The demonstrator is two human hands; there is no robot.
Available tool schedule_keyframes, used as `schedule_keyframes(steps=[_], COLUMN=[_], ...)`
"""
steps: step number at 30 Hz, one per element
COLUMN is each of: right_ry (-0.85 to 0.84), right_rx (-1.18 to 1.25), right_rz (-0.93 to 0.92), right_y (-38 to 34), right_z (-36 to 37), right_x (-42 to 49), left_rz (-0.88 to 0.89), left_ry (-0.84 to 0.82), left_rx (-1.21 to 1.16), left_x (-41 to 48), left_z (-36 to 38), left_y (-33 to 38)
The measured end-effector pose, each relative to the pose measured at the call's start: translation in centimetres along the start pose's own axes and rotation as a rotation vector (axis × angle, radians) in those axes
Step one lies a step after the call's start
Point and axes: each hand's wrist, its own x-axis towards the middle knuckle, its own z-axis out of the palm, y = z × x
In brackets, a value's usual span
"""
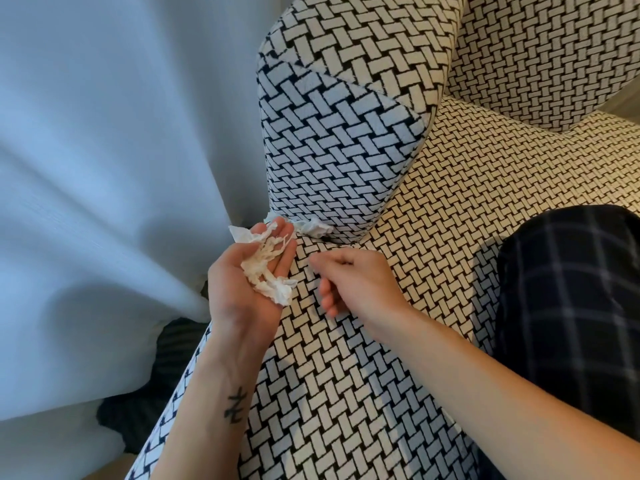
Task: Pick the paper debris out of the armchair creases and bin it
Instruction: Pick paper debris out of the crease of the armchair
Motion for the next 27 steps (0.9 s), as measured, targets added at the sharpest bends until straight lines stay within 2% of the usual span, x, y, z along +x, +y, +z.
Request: schedule_keyframes(steps=[4,7,9,13,16,23,27], right_ry=[-0.155,-0.067,-0.011,0.014,-0.023,0.158,0.227], right_rx=[-0.328,-0.719,-0.831,-0.853,-0.757,-0.758,-0.894], right_rz=[-0.152,-0.442,-0.529,-0.521,-0.532,-0.596,-0.575], right_y=[2.0,3.4,3.7,3.7,3.5,1.6,1.0], right_z=[-1.6,-2.2,-2.2,-2.3,-2.5,-2.2,-1.2], right_x=[-1.6,-1.3,-1.2,-0.8,-0.3,2.0,2.8], left_rz=[0.022,0.01,0.0,-0.01,-0.017,-0.016,-0.04], left_ry=[0.018,0.012,0.006,-0.006,-0.011,-0.012,-0.002], left_rx=[-0.048,-0.039,-0.03,-0.003,0.0,0.007,0.021], left_x=[0.2,0.2,0.1,-0.1,-0.1,0.0,-0.2], left_z=[-0.4,-0.4,-0.3,-0.2,-0.2,-0.1,-0.1], left_y=[0.3,0.3,0.3,0.3,0.3,0.1,0.2])
